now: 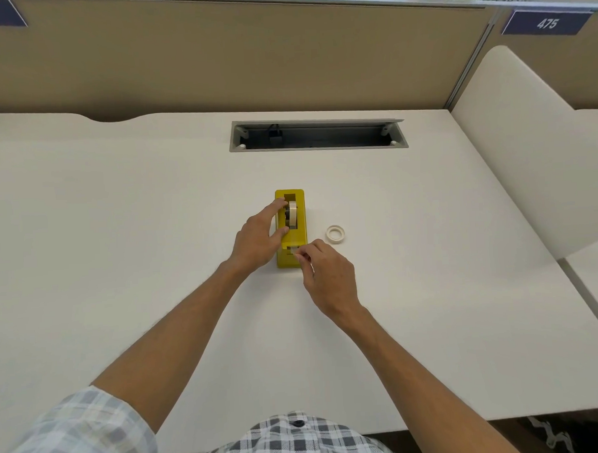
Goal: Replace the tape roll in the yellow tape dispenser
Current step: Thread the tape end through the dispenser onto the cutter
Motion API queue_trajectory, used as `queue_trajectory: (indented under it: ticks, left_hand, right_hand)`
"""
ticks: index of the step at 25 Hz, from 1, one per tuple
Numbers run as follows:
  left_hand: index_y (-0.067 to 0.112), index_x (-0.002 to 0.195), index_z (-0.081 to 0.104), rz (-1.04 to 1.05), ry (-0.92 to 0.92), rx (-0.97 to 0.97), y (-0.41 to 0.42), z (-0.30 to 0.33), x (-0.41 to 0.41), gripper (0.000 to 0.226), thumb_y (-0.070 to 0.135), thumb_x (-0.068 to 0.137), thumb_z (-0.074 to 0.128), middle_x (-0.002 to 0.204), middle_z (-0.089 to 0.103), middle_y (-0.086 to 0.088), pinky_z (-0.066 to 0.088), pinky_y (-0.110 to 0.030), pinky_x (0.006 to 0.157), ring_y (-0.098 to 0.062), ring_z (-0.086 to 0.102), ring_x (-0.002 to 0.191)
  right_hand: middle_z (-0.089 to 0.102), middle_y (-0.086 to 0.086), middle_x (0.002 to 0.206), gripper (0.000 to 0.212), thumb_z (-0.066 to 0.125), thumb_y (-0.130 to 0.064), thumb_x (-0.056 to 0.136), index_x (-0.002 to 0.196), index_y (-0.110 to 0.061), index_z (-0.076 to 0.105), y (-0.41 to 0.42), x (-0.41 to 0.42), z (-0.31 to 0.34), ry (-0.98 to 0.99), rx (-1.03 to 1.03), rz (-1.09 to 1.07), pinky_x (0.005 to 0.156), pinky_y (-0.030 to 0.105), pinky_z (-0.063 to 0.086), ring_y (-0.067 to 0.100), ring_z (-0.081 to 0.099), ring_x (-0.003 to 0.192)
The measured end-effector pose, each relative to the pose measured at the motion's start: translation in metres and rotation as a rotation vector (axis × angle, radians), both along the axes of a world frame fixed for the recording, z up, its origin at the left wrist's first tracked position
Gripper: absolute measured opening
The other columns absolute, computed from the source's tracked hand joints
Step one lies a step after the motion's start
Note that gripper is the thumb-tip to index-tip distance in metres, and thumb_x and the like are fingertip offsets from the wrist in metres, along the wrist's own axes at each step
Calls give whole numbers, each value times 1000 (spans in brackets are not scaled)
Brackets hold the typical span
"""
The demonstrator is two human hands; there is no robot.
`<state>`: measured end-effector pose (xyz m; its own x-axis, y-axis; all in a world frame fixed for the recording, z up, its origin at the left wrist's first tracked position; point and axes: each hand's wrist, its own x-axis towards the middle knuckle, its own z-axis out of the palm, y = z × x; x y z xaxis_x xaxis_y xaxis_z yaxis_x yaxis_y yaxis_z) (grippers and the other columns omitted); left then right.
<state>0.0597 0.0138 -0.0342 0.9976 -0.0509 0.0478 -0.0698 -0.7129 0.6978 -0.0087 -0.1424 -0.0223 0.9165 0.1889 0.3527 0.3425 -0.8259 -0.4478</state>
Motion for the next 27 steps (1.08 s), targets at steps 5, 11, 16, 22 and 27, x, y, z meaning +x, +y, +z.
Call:
queue_trajectory:
  ticks: [5,11,16,22,27]
  left_hand:
    - [27,142,41,8,-32,59,-1,-2,0,54,24,92,61,155,34,5,44,-48,105,-23,38,139]
    - [16,132,52,43,-167,-80,-2,-8,-26,44,9,90,56,144,49,-4,51,-45,98,-22,48,129]
    - [14,113,66,-31,-192,-100,-1,-16,-52,32,21,82,63,124,62,-2,57,-39,84,-16,59,109]
    - [12,119,64,-64,-180,31,3,-16,-52,30,18,89,64,123,63,-4,56,-40,86,-20,59,110]
    - [12,119,63,-73,-186,38,1,-15,-52,29,17,90,63,118,63,-2,56,-36,82,-19,59,103]
  right_hand:
    - [68,4,86,14,59,-21,94,97,-12,69,1,0,-7,-2,-4,-2,53,22,34,20,60,66]
    - [69,4,88,12,61,-19,94,97,-12,69,-1,2,-12,-1,2,7,54,20,38,19,62,69]
    - [69,3,88,11,60,-19,93,98,-12,69,-2,4,-12,12,9,5,55,20,38,18,62,69]
    - [66,2,87,11,58,-19,95,97,-14,67,-2,1,-9,9,33,14,51,27,45,18,60,68]
    - [67,3,89,12,57,-19,96,97,-13,67,-6,0,-1,-16,54,18,53,26,44,20,61,69]
